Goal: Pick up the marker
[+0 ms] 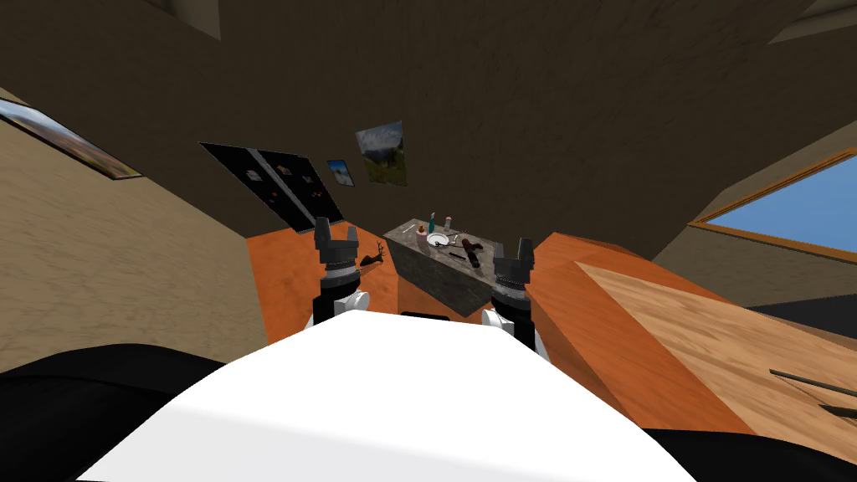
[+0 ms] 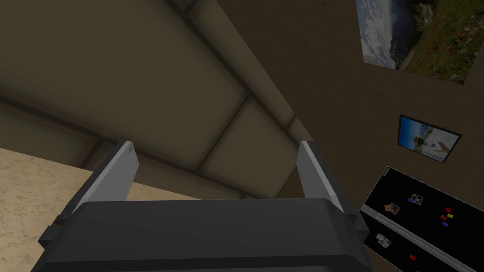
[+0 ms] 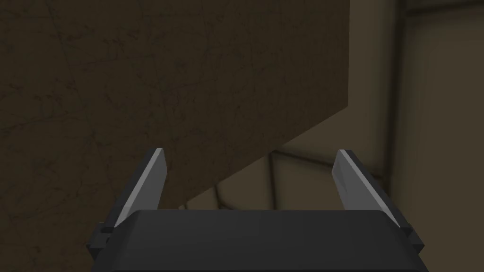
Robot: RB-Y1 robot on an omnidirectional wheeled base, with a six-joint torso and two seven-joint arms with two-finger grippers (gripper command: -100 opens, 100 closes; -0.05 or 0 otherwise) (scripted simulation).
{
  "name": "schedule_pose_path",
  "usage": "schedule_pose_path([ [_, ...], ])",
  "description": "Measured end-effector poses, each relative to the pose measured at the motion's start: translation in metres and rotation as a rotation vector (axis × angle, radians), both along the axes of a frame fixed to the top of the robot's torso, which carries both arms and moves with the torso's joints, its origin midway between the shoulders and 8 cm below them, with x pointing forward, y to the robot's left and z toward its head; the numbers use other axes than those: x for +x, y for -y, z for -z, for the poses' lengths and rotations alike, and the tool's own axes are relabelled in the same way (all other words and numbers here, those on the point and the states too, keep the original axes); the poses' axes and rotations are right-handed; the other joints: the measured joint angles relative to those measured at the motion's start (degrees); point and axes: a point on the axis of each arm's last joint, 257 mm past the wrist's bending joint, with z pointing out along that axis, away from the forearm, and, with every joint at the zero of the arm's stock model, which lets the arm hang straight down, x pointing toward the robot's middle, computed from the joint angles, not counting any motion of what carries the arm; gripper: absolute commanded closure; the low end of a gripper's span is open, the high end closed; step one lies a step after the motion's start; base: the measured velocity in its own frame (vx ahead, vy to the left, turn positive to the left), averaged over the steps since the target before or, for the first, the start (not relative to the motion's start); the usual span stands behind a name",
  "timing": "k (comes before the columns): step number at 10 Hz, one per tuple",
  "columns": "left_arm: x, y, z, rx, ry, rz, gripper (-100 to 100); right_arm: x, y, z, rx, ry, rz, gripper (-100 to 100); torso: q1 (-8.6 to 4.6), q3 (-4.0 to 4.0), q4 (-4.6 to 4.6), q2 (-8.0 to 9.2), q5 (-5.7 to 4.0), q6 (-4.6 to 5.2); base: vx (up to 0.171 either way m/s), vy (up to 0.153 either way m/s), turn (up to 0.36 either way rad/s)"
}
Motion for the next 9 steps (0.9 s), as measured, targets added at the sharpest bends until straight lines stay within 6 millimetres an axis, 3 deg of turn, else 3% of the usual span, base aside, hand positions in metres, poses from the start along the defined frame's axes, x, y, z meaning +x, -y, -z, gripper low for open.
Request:
schedule_pose_path([
  [9,0.0,0.0,0.0,0.0,0.0,0.0,0,0.009,-0.049,0.012,-0.263,-0.009,-0.159,-100,0.1,0.0,0.0,0.0,0.02,0.0,-0.008,0.026,-0.017],
])
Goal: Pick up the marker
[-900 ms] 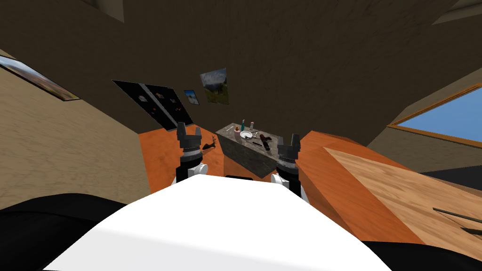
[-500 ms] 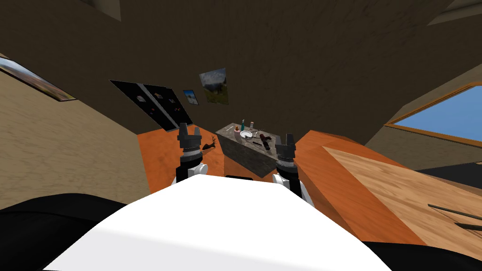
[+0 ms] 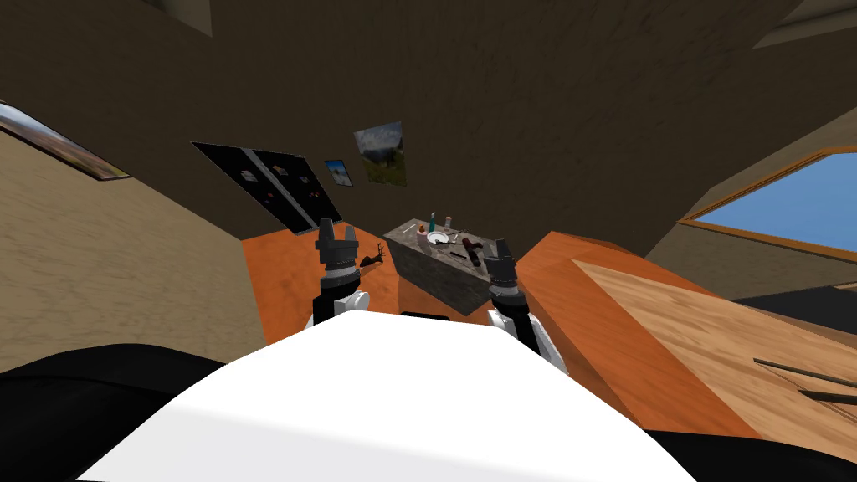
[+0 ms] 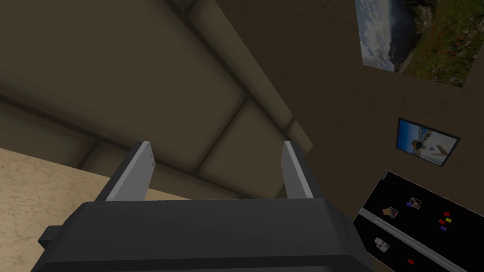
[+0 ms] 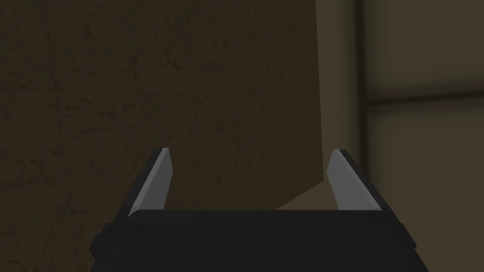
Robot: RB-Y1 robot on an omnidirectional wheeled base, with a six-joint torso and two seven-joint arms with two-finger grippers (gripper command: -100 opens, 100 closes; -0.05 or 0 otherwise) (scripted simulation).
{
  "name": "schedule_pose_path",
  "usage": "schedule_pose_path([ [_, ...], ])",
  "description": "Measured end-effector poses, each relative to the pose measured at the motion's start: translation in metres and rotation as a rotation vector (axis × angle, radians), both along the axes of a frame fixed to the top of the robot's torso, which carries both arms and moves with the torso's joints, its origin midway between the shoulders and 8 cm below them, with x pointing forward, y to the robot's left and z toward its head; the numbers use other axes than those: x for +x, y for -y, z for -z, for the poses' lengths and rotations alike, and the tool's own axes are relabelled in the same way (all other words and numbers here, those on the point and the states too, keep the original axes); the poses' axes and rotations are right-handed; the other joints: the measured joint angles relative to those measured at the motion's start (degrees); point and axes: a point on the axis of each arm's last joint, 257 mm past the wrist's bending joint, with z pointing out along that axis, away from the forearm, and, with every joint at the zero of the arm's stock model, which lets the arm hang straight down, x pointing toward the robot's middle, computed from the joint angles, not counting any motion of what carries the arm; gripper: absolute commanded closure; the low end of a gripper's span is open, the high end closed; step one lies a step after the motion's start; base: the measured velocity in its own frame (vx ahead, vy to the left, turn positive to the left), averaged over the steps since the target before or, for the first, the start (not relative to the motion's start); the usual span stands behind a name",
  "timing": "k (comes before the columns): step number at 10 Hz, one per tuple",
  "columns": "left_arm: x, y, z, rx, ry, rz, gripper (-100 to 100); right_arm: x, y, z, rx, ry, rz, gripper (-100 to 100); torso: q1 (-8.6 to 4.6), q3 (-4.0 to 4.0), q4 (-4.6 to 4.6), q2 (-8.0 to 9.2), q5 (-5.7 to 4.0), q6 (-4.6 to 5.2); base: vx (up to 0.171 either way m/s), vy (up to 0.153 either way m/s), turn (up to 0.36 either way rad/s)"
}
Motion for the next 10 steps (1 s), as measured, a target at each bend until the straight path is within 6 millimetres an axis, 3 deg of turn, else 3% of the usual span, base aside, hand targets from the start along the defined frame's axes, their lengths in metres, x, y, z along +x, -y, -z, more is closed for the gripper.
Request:
schedule_pose_path([
  [5,0.0,0.0,0.0,0.0,0.0,0.0,0,0.005,-0.02,0.016,-0.15,-0.015,-0.078,-100,-0.02,-0.01,-0.01,-0.02,0.0,0.0,0.002,0.026,-0.002],
  [10,0.0,0.0,0.0,0.0,0.0,0.0,0,0.009,-0.038,0.047,-0.331,-0.046,-0.159,-100,0.02,-0.03,-0.01,-0.05,0.0,0.0,0.006,0.031,0.012],
])
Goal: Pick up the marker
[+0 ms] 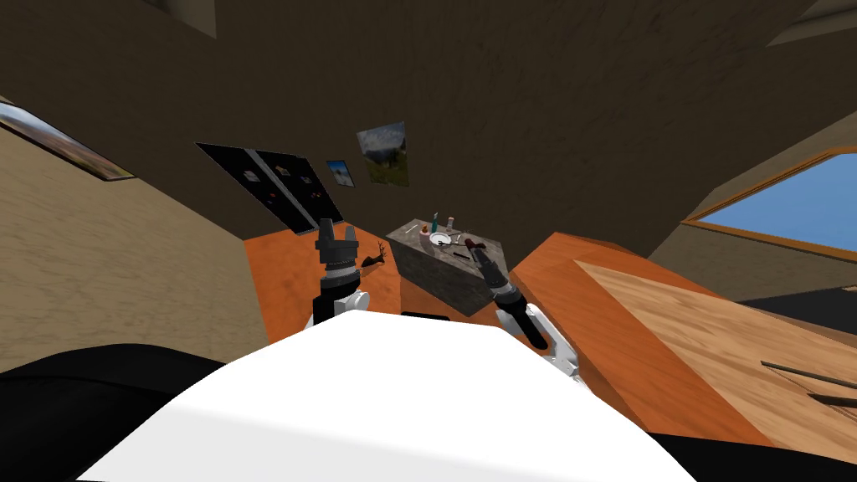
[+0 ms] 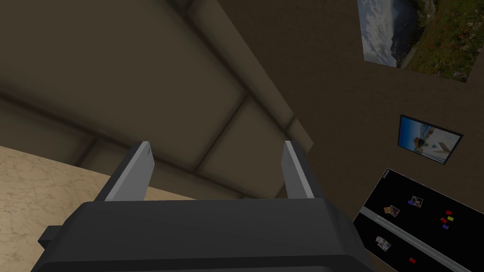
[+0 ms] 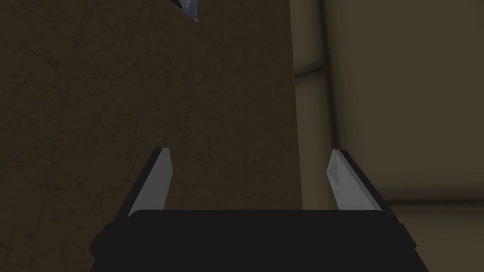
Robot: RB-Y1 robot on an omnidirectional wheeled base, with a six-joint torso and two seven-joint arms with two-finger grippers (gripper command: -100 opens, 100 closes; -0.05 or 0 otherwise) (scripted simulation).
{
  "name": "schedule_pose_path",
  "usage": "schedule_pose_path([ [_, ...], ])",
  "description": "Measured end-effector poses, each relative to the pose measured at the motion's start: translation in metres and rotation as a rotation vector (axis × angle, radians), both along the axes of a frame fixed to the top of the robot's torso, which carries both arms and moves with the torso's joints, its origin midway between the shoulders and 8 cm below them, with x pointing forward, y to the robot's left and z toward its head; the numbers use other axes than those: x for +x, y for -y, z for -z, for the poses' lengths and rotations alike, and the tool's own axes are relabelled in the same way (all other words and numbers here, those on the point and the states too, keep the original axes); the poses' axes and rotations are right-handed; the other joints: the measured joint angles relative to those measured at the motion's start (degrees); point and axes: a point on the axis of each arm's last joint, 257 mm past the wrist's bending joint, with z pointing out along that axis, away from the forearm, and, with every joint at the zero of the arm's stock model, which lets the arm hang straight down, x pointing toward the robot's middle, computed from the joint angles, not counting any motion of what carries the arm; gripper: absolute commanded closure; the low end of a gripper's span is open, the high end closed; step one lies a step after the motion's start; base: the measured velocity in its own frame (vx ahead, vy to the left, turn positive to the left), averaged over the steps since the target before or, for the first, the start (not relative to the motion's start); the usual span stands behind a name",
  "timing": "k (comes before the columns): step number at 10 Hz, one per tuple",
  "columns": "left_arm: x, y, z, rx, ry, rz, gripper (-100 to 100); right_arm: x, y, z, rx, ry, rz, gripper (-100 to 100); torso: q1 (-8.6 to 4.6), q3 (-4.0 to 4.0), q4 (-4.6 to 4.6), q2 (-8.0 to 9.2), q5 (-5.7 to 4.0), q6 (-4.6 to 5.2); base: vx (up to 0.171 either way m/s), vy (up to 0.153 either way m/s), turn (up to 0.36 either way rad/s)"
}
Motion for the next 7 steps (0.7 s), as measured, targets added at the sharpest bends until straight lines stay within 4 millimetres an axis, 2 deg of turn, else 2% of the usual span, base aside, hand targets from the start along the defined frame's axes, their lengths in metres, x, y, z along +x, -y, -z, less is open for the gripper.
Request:
schedule_pose_path([
  [4,0.0,0.0,0.0,0.0,0.0,0.0,0,0.0,-0.005,0.022,-0.13,-0.024,-0.051,-100,-0.05,0.01,0.0,0.01,-0.01,0.01,0.011,0.026,0.022],
  [7,0.0,0.0,0.0,0.0,0.0,0.0,0,0.003,-0.006,0.047,-0.247,-0.052,-0.087,-100,0.03,-0.01,0.0,-0.01,0.0,-0.01,0.012,0.037,0.037],
])
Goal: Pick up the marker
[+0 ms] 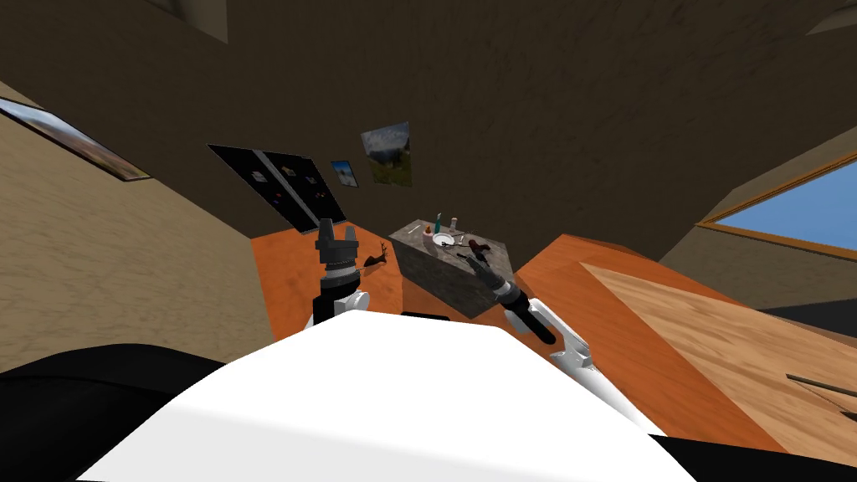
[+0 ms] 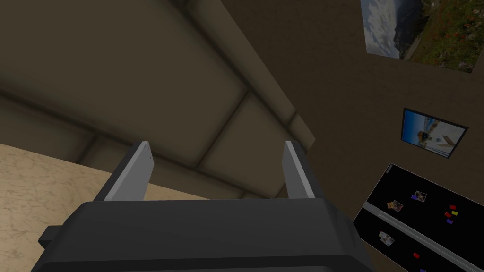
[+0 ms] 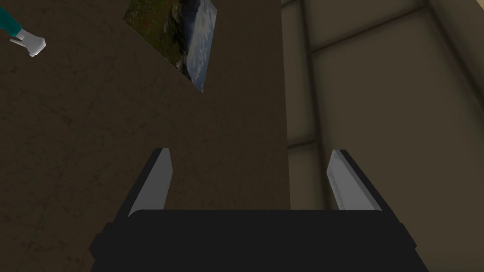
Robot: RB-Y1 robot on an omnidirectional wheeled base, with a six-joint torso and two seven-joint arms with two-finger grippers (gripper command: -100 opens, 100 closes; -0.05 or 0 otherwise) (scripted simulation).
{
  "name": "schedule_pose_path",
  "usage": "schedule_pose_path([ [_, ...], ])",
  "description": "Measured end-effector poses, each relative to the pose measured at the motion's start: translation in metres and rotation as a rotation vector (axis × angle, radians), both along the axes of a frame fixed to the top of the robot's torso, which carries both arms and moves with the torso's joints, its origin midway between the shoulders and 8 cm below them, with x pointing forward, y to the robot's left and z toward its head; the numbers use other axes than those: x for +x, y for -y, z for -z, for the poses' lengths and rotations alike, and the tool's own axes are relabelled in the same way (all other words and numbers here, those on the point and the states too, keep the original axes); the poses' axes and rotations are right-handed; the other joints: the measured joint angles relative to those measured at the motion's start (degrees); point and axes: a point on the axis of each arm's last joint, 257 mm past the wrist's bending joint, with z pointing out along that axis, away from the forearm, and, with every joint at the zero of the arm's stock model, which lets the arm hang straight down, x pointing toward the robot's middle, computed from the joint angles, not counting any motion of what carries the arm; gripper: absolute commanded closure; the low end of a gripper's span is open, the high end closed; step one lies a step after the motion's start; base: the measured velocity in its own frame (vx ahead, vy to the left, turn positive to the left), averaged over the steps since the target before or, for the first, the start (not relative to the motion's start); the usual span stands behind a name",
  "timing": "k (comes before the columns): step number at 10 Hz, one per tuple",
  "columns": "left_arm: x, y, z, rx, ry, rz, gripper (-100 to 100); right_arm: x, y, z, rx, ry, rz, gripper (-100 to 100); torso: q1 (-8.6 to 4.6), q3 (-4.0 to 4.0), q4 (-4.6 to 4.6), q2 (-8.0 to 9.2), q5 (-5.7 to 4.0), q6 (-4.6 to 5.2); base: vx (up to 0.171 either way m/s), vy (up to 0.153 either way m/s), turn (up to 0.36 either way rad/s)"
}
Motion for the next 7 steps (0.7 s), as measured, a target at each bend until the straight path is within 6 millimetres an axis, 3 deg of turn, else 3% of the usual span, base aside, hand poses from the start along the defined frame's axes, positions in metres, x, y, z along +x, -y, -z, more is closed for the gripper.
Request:
schedule_pose_path([
  [7,0.0,0.0,0.0,0.0,0.0,0.0,0,-0.001,0.021,0.064,-0.294,-0.075,-0.068,-100,0.0,-0.03,-0.01,-0.06,0.01,0.02,0.02,0.035,0.049],
])
